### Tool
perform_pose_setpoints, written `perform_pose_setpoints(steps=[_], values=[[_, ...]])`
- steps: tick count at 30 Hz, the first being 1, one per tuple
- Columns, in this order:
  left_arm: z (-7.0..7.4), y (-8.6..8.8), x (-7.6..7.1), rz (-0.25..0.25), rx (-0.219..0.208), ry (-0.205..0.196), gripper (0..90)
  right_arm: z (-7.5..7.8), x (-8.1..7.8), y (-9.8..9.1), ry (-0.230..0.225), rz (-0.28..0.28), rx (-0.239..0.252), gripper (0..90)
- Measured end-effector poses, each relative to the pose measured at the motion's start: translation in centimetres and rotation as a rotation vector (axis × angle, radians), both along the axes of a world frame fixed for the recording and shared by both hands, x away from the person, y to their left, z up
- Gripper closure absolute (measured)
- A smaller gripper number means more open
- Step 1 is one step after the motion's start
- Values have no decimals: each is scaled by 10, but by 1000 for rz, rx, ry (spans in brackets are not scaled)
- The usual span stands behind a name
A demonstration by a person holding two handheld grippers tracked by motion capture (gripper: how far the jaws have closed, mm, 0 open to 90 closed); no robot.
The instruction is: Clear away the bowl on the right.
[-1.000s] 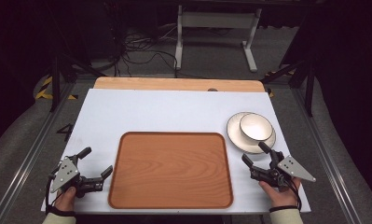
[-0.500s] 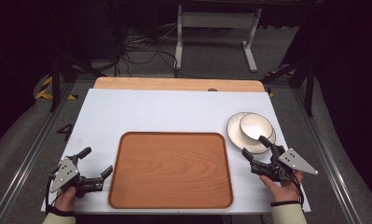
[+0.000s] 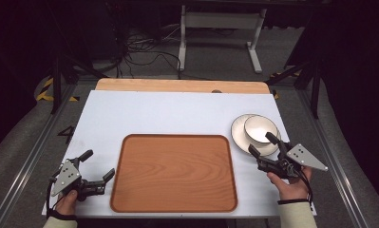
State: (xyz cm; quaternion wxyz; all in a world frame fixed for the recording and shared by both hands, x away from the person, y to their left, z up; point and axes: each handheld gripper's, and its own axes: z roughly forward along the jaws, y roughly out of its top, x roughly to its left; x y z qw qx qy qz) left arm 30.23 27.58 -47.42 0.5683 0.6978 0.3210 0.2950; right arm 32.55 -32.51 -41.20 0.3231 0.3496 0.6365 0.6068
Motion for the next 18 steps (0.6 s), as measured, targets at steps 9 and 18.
perform_pose_setpoints(steps=[9, 18], values=[[0, 0, 0, 0, 0, 0, 3, 13, 7, -3, 0, -8, -21, 185], [0, 0, 0, 0, -1, 1, 3, 21, 16, -8, 11, -20, -40, 185]])
